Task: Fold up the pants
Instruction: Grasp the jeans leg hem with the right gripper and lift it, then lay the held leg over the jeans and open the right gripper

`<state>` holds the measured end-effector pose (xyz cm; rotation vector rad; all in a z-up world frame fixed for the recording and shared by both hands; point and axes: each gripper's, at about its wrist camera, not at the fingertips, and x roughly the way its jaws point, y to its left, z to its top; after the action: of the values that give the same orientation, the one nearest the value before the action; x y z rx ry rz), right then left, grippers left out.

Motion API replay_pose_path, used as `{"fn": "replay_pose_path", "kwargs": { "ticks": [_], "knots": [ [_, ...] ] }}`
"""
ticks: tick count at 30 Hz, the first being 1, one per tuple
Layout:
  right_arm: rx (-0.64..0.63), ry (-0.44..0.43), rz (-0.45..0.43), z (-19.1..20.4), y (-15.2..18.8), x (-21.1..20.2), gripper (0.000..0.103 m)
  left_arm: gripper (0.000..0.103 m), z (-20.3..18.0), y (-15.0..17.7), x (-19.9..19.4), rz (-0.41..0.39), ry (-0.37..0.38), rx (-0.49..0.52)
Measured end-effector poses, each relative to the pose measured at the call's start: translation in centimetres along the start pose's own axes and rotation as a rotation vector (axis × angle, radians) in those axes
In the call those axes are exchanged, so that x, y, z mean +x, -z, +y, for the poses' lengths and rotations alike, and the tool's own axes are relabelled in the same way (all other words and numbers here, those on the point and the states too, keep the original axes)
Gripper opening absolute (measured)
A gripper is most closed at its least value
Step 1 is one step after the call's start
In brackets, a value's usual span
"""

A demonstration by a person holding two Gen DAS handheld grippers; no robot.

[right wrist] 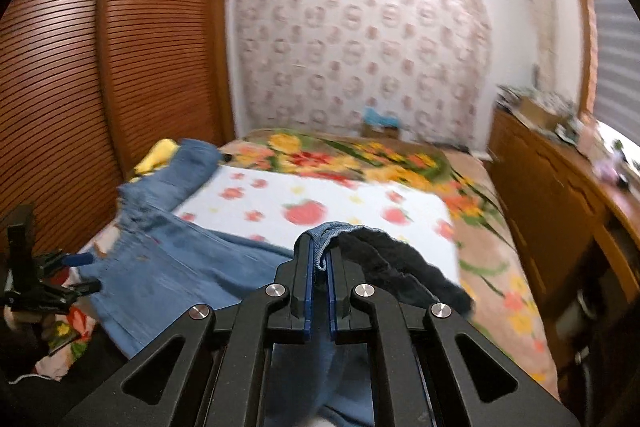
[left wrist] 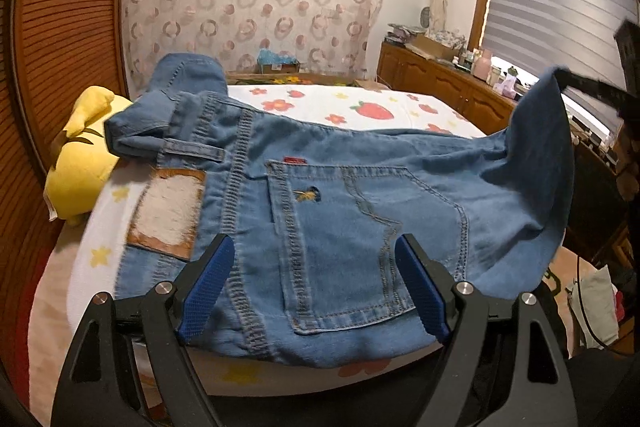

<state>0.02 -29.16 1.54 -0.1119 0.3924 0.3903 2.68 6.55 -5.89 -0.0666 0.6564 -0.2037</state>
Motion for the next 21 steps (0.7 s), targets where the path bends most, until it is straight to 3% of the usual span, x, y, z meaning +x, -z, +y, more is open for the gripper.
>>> {"fn": "replay_pose_path", "kwargs": {
  "ticks": [10, 12, 17, 18, 21],
  "knots": [
    [-0.161, -0.265, -0.034, 8.4, -4.8, 4.3, 0.005, 0.083, 2.6, 0.1, -1.1, -0.009, -0.038, -0.027],
    [-0.161, -0.327, -0.022, 9.8, -5.1, 4.8, 0.005, 0.083, 2.9, 0.1, -1.3, -0.011, -0.039, -0.032],
    [-0.190, -0.376, 0.055, 10.2, -5.2, 7.9, 0.005, 0.083, 3.3, 0.5, -1.1, -0.006, -0.033, -0.042],
    [-0.192, -0.368, 0.073, 10.2, -4.9, 8.3, 0.008, 0.083, 3.3, 0.6, -1.1, -0.005, -0.031, -0.044],
    [-0.185, -0.339, 0.130, 9.7, -5.2, 9.9, 0.034, 0.083, 3.1, 0.7, -0.8, -0.001, -0.026, -0.043]
  ]
}}
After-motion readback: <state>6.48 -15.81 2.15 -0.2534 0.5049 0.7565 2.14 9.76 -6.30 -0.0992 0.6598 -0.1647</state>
